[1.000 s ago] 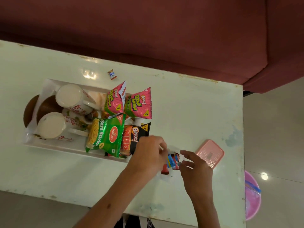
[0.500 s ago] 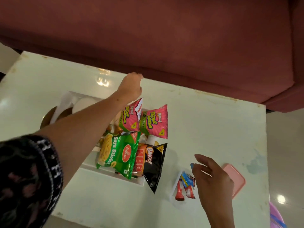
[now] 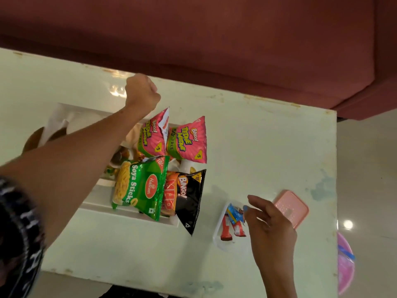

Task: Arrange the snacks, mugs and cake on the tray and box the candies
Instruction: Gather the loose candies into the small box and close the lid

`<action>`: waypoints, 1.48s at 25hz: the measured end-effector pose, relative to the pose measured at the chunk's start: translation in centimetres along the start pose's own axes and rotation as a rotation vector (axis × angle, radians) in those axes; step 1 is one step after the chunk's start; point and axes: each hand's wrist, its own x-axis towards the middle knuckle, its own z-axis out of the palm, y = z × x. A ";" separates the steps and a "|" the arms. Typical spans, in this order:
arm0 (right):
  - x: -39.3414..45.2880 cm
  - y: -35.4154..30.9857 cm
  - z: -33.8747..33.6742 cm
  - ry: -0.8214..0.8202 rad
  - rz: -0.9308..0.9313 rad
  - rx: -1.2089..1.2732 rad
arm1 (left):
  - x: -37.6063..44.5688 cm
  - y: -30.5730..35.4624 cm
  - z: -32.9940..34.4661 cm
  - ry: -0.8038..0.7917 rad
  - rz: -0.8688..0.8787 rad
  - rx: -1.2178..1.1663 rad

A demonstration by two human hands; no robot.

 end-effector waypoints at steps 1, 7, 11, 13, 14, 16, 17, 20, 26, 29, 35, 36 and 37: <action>0.1 0.0 -0.4 0.026 0.006 0.011 | -1.6 1.6 -1.0 0.063 0.015 -0.174; 1.1 1.5 -3.4 0.176 0.048 -0.061 | -21.8 8.1 -2.0 -0.016 0.242 -0.583; 2.1 3.2 -5.5 0.182 0.124 -0.121 | -30.9 8.6 3.7 -0.427 0.170 -0.200; 2.8 3.8 -6.4 0.171 0.148 -0.164 | -31.5 8.0 5.6 -0.501 0.150 -0.067; 3.2 4.1 -6.7 0.173 0.157 -0.197 | -31.6 7.7 6.1 -0.515 0.136 -0.042; 4.1 4.5 -6.9 0.197 0.174 -0.291 | -31.7 7.2 6.4 -0.491 0.115 -0.023; 4.6 4.7 -6.6 0.209 0.188 -0.347 | -31.8 6.9 6.2 -0.461 0.101 -0.043; 5.9 5.2 -5.2 0.227 0.294 -0.468 | -31.8 5.4 5.4 -0.333 0.081 -0.175; 7.2 5.9 -3.2 0.234 0.344 -0.595 | -32.6 2.9 6.3 -0.250 0.016 -0.195; 7.1 6.1 -3.6 0.215 0.363 -0.579 | -33.3 3.0 6.9 -0.311 -0.047 -0.208; 3.9 4.5 -4.6 0.152 0.355 -0.346 | -33.7 2.7 7.2 -0.329 -0.167 -0.352; 2.9 4.0 -4.1 0.131 0.306 -0.341 | -33.6 2.5 7.2 -0.333 -0.185 -0.379; 1.7 3.6 -3.3 0.095 0.254 -0.354 | -33.5 2.3 7.1 -0.336 -0.200 -0.404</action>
